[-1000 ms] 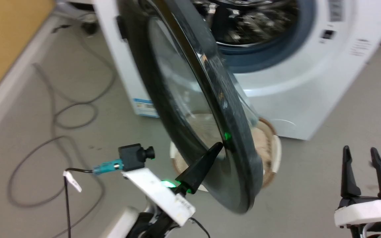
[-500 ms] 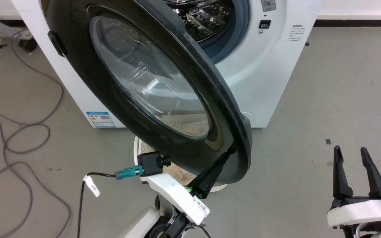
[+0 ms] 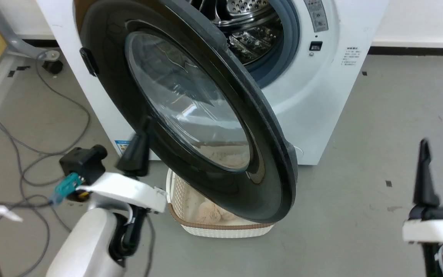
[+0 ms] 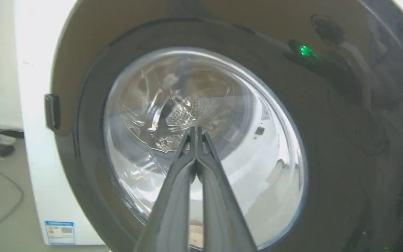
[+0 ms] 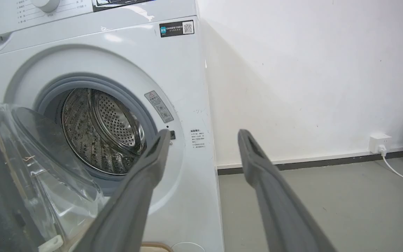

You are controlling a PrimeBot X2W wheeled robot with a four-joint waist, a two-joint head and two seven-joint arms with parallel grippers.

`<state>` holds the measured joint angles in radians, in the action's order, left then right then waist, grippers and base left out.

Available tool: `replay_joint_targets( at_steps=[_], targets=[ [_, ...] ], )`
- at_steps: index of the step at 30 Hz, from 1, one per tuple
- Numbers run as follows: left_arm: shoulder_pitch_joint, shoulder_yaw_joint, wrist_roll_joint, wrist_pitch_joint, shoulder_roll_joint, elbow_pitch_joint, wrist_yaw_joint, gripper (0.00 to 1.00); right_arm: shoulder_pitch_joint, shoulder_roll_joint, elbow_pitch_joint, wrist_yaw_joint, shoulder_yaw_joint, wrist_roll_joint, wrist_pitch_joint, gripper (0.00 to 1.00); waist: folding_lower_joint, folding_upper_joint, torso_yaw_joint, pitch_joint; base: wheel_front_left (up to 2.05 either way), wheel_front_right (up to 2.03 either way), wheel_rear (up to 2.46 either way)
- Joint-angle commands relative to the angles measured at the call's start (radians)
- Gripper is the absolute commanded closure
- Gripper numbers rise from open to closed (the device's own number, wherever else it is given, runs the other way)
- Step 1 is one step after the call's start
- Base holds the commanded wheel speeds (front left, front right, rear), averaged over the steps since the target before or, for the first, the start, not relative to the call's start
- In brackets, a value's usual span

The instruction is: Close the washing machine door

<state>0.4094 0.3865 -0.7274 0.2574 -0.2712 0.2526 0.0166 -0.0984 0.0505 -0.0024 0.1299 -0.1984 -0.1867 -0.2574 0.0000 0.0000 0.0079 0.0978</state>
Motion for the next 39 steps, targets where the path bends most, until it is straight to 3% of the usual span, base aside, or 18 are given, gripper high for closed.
replay_joint_targets(
  at_steps=[1, 3, 6, 9, 10, 11, 15, 16, 17, 18, 19, 25, 30, 39],
  targets=[
    [-0.028, -0.027, 0.081, 0.004, 0.008, -0.025, -0.023, 1.0, -0.023, 0.0, -0.018, 0.001, -0.006, 0.011, -0.004, 0.0, 0.0, 0.0, 0.006, -0.007, 0.0, 0.0, 0.0],
    [-0.057, -0.084, 0.239, 0.004, 0.011, -0.08, -0.076, 1.0, -0.04, 0.0, -0.047, 0.001, -0.012, 0.013, -0.004, 0.0, 0.0, 0.0, 0.011, -0.014, 0.0, 0.0, 0.0],
    [-0.111, -0.157, 0.39, 0.004, 0.028, -0.146, -0.134, 1.0, -0.066, 0.0, -0.091, 0.001, -0.007, 0.014, -0.004, 0.0, 0.0, 0.0, 0.018, -0.024, 0.0, 0.0, 0.0],
    [-0.166, -0.205, 0.48, 0.004, 0.044, -0.179, -0.18, 1.0, -0.09, 0.0, -0.134, 0.001, 0.012, 0.007, -0.004, 0.0, 0.0, 0.0, 0.028, -0.036, 0.0, 0.0, 0.0],
    [-0.205, -0.229, 0.517, 0.004, 0.051, -0.19, -0.203, 0.66, -0.106, 0.0, -0.165, 0.001, 0.028, -0.012, -0.004, 0.0, 0.0, 0.0, 0.035, -0.042, 0.0, 0.0, 0.0],
    [-0.222, -0.24, 0.528, 0.004, 0.055, -0.197, -0.208, 0.0, -0.114, 0.0, -0.181, 0.001, 0.034, -0.03, -0.004, 0.0, 0.0, 0.0, 0.04, -0.044, 0.0, 0.0, 0.0],
    [-0.29, -0.27, 0.56, 0.004, 0.063, -0.219, -0.206, 0.0, -0.152, 0.0, -0.235, 0.001, 0.075, -0.116, -0.004, 0.0, 0.0, 0.0, 0.055, -0.048, 0.0, 0.0, 0.0],
    [-0.306, -0.276, 0.56, 0.004, 0.068, -0.222, -0.201, 0.0, -0.16, 0.0, -0.251, 0.001, 0.087, -0.138, -0.004, 0.13, 0.0, 0.0, 0.058, -0.049, 0.0, 0.0, 0.0],
    [-0.306, -0.276, 0.56, 0.004, 0.068, -0.222, -0.201, 0.0, -0.16, 0.0, -0.251, 0.001, 0.087, -0.138, -0.004, 0.13, 0.0, 0.0, 0.058, -0.049, 0.0, 0.0, 0.0],
    [-0.321, -0.282, 0.562, 0.004, 0.072, -0.224, -0.197, 0.0, -0.168, 0.0, -0.268, 0.001, 0.101, -0.16, -0.004, 0.64, 0.0, 0.0, 0.061, -0.049, 0.0, 0.0, 0.0],
    [-0.334, -0.289, 0.566, 0.004, 0.074, -0.225, -0.194, 0.0, -0.175, 0.0, -0.284, 0.001, 0.121, -0.178, -0.004, 1.0, 0.0, 0.0, 0.064, -0.05, 0.0, 0.0, 0.0],
    [-0.389, -0.312, 0.59, 0.004, 0.106, -0.229, -0.173, 0.0, -0.206, 0.002, -0.373, 0.001, 0.268, -0.241, -0.004, 1.0, 0.0, 0.0, 0.086, -0.054, 0.0, 0.0, 0.0],
    [-0.399, -0.325, 0.607, 0.004, 0.13, -0.23, -0.153, 0.0, -0.221, 0.068, -0.417, 0.001, 0.453, -0.281, -0.004, 1.0, 0.0, 0.0, 0.097, -0.055, 0.0, 0.0, 0.0],
    [-0.405, -0.357, 0.627, 0.004, 0.162, -0.228, -0.128, 0.0, -0.202, 0.201, -0.265, 0.001, 0.797, -0.177, -0.004, 1.0, 0.0, 0.0, 0.083, -0.057, 0.0, 0.0, 0.0]
  ],
)
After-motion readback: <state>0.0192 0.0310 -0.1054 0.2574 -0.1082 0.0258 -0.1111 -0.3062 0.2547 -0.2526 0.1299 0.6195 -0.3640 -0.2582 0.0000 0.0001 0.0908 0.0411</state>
